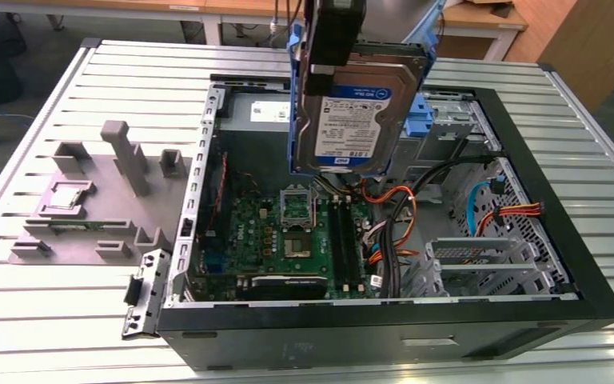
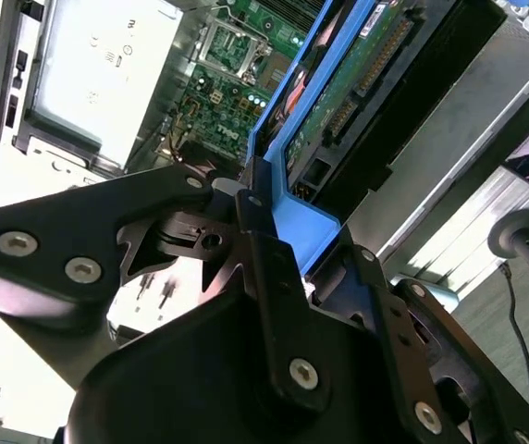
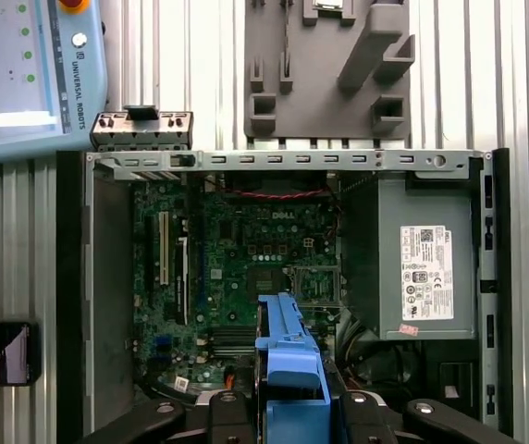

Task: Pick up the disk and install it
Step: 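Insert the disk into the insertion slot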

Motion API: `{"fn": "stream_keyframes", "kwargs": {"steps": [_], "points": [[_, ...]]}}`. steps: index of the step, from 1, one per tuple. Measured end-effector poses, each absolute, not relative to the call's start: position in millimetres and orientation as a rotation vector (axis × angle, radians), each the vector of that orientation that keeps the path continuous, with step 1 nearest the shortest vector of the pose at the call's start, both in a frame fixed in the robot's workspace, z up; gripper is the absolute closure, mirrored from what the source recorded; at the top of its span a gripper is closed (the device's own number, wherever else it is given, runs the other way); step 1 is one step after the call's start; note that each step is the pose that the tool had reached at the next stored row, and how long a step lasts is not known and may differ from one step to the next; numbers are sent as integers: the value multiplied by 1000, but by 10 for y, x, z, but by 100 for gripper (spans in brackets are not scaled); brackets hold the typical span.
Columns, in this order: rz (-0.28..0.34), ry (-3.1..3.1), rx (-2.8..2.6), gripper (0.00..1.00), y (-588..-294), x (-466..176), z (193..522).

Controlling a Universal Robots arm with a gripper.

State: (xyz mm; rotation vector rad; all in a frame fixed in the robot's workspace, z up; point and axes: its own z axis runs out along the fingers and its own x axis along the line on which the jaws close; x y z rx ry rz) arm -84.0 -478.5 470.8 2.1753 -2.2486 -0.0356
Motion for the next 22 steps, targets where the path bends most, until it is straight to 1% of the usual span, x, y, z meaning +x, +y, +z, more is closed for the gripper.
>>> {"fn": "stream_keyframes", "kwargs": {"steps": [22], "points": [[-35,-2248,2175,63,-4869,-798,4703]]}}
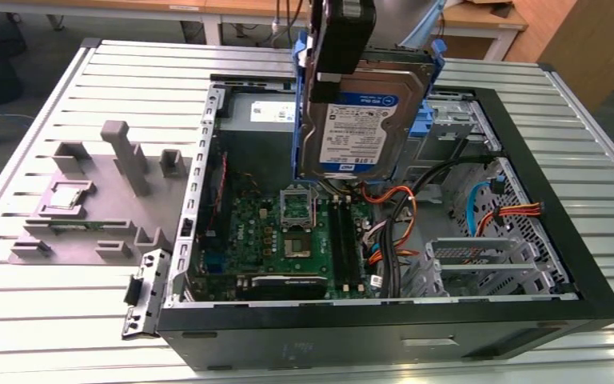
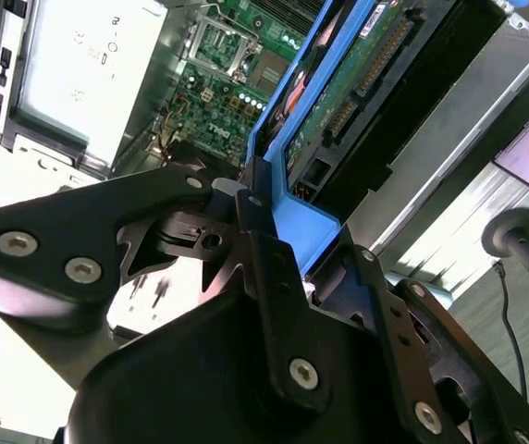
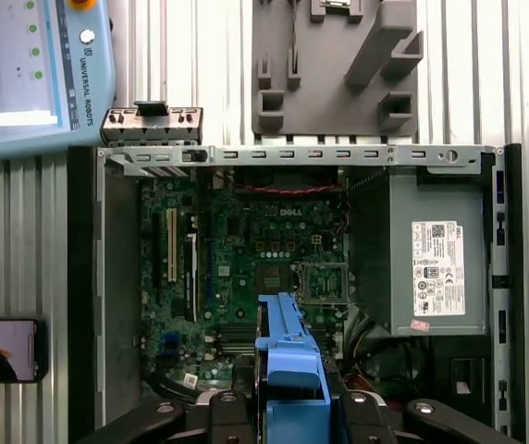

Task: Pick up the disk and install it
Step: 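Insert the disk into the insertion slot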

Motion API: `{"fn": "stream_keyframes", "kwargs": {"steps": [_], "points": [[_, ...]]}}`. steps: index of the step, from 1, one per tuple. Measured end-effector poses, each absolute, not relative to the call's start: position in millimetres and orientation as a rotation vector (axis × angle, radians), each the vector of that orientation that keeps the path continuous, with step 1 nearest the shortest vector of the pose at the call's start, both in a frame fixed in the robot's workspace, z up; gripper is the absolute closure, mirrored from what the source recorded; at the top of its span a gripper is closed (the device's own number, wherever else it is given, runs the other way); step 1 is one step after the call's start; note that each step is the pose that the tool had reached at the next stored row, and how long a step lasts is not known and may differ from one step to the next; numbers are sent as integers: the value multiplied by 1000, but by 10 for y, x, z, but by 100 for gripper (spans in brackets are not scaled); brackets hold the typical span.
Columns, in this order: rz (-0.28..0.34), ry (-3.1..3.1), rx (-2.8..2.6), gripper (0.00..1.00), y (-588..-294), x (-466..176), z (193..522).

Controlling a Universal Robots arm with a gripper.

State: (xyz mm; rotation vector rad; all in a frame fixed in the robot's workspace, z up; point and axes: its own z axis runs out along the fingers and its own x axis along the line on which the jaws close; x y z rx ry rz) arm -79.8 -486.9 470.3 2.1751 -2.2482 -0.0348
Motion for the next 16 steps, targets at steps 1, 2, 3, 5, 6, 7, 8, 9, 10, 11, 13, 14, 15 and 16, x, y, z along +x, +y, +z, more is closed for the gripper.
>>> {"fn": "stream_keyframes", "kwargs": {"steps": [1,2,3,5,6,7,8,9,10,11,13,14,15,16], "points": [[-35,-2248,2175,63,-4869,-790,4703],[-35,-2248,2175,63,-4870,-783,4703],[-35,-2248,2175,63,-4870,-779,4703],[-35,-2248,2175,63,-4872,-775,4702],[-35,-2248,2175,63,-4876,-774,4700],[-35,-2248,2175,63,-4884,-774,4699],[-35,-2248,2175,63,-4899,-774,4697],[-35,-2248,2175,63,-4920,-774,4695],[-35,-2248,2175,63,-4944,-774,4693],[-35,-2248,2175,63,-4969,-774,4692],[-35,-2248,2175,63,-5017,-774,4689],[-35,-2248,2175,63,-5039,-774,4687],[-35,-2248,2175,63,-5057,-772,4686],[-35,-2248,2175,63,-5070,-769,4684]]}}
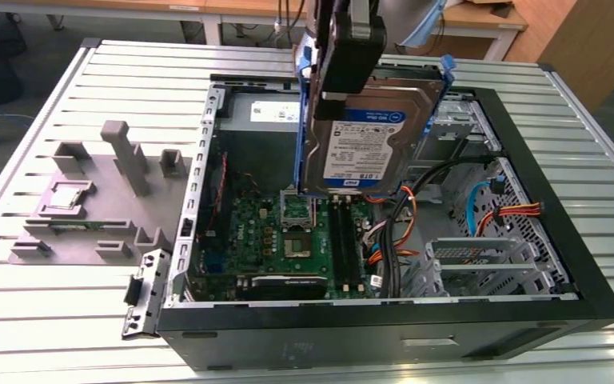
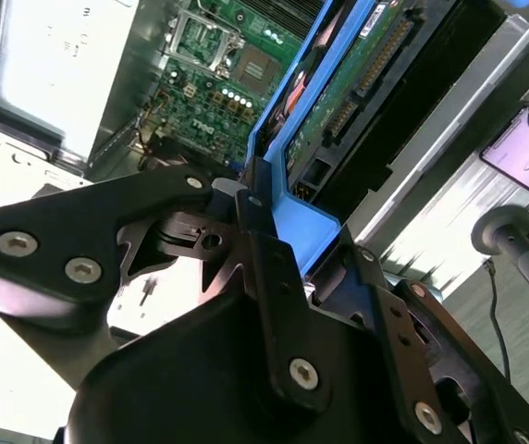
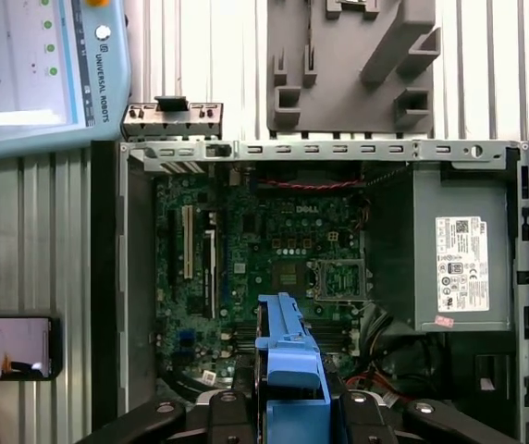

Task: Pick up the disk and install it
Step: 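Insert the disk into the insertion slot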

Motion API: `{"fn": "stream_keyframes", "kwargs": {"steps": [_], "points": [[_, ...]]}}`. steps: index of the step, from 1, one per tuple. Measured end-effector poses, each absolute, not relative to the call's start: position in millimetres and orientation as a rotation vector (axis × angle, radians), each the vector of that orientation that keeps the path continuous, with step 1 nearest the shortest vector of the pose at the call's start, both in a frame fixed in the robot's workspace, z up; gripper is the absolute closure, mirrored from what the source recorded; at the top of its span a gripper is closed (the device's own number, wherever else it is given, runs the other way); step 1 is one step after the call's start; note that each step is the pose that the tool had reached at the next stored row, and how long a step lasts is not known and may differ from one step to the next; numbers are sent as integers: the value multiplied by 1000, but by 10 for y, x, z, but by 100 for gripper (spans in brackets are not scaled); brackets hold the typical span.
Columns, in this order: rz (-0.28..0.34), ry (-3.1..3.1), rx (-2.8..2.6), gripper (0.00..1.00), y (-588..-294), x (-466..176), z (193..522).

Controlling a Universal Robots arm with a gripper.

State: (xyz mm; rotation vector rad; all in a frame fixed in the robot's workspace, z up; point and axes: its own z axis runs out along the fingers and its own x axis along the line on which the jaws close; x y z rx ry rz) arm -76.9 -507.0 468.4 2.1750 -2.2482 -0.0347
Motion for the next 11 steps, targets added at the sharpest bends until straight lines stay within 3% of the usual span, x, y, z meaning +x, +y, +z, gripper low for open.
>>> {"fn": "stream_keyframes", "kwargs": {"steps": [11], "points": [[-36,-2247,2174,63,-5122,-516,4674]]}}
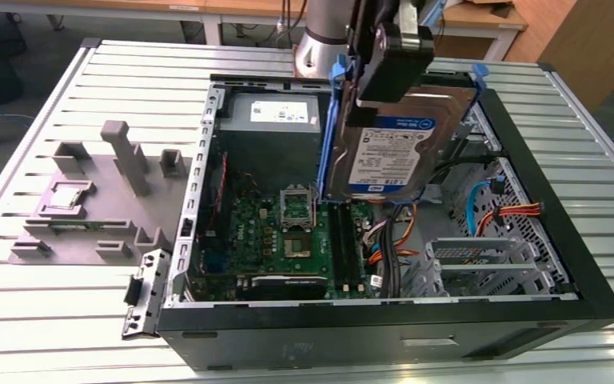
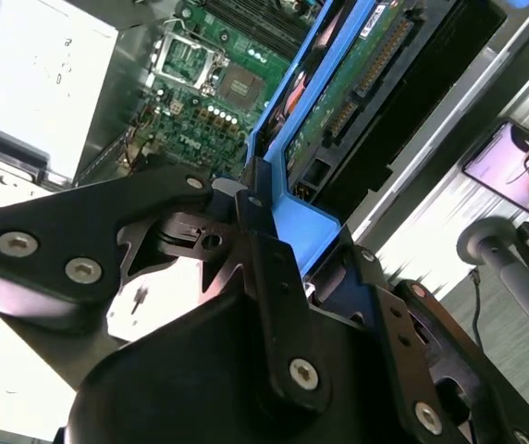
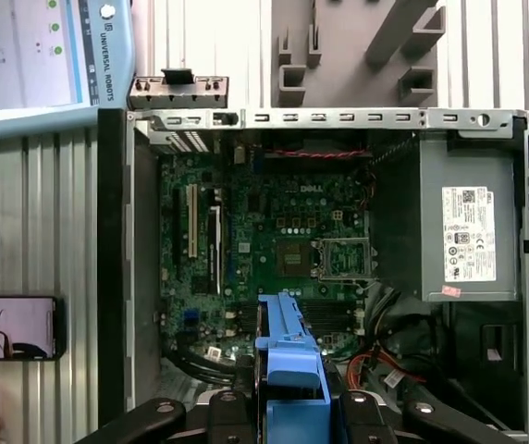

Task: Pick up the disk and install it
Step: 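Insert the disk into the insertion slot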

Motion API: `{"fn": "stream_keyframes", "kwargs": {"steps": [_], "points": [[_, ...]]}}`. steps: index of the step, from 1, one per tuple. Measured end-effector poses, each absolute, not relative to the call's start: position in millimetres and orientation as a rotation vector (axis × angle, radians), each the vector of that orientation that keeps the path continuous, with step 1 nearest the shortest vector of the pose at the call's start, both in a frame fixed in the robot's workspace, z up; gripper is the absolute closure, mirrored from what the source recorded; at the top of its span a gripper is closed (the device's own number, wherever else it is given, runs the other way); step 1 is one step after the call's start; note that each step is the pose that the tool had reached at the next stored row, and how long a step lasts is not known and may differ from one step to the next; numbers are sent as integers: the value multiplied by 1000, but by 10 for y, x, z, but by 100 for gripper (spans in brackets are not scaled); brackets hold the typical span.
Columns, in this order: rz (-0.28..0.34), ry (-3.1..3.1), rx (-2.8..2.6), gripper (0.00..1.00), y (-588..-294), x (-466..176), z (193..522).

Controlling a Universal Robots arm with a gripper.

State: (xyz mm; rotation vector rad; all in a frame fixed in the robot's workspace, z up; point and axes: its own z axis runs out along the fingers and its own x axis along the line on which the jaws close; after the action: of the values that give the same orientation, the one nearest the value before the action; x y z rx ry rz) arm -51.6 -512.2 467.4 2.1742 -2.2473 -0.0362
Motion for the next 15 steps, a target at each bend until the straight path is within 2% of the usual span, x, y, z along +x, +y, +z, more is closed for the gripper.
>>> {"fn": "stream_keyframes", "kwargs": {"steps": [15], "points": [[-37,-2248,2175,63,-5425,-452,4655]]}}
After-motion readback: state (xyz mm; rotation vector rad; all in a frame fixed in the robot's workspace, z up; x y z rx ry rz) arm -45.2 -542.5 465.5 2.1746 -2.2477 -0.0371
